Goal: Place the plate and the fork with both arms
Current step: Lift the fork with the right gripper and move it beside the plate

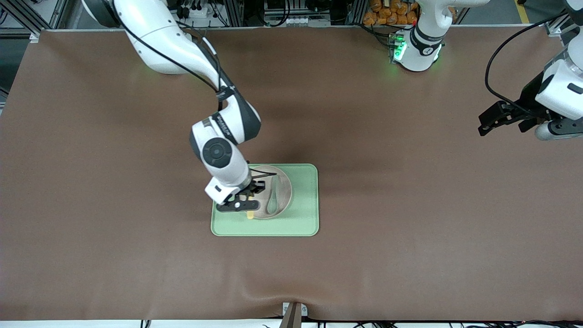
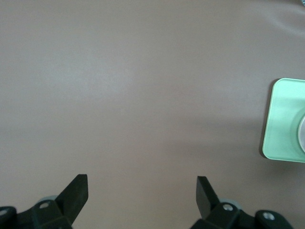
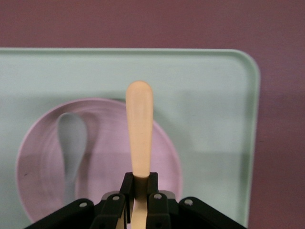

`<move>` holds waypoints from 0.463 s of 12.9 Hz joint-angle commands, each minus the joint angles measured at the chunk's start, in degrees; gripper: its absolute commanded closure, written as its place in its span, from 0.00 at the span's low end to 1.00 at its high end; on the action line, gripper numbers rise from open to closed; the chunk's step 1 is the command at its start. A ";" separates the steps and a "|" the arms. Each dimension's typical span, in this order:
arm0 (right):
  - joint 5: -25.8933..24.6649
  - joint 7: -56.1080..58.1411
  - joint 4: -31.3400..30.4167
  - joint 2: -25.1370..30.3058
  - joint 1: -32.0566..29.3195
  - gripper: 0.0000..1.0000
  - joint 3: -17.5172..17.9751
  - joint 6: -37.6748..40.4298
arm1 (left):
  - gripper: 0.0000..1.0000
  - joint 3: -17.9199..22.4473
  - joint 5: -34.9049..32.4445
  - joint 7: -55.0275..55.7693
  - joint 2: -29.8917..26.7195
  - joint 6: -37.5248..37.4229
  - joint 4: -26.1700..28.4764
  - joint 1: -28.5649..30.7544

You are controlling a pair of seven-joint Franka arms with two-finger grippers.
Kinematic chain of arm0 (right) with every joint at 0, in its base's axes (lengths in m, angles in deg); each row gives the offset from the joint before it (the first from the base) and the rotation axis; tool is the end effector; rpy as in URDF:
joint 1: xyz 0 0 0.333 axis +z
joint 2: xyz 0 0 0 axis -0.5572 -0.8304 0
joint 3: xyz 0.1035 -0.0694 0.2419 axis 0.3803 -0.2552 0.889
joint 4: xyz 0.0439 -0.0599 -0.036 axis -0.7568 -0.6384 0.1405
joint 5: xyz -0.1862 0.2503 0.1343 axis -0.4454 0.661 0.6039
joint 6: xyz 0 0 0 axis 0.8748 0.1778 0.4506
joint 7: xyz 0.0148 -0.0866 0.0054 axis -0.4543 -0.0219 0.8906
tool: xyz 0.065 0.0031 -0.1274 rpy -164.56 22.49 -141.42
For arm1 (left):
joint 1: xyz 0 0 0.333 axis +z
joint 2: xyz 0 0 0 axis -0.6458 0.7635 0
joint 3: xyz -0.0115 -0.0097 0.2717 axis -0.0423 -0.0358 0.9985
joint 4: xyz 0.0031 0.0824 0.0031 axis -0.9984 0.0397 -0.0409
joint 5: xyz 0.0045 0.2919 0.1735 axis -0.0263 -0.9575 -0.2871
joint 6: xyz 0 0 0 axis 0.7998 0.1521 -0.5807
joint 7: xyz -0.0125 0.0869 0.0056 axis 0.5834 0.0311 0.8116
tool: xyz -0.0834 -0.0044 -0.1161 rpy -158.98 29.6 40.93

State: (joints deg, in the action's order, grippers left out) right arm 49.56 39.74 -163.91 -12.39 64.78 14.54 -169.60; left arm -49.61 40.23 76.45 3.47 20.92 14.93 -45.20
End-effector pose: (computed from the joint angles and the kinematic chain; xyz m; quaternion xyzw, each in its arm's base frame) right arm 0.5670 0.3080 0.2275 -0.9998 -0.0015 -0.0018 0.0198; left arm 0.5084 -0.0637 0.5469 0.9982 0.0472 0.0346 0.0102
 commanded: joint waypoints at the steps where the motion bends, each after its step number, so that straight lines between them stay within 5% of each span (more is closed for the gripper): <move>1: 0.65 -0.18 -3.82 1.42 -3.05 1.00 0.86 0.09 | 0.00 -1.98 0.94 -0.75 0.23 -0.91 -1.34 1.80; 6: 0.65 0.61 -6.81 0.19 -4.37 1.00 0.86 -2.19 | 0.00 -1.63 1.03 -4.53 0.67 -0.82 -1.34 3.48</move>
State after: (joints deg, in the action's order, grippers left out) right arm 49.73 39.84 -168.71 -12.56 61.51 14.82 -170.42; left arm -50.65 40.26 73.56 3.52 20.84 14.72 -42.87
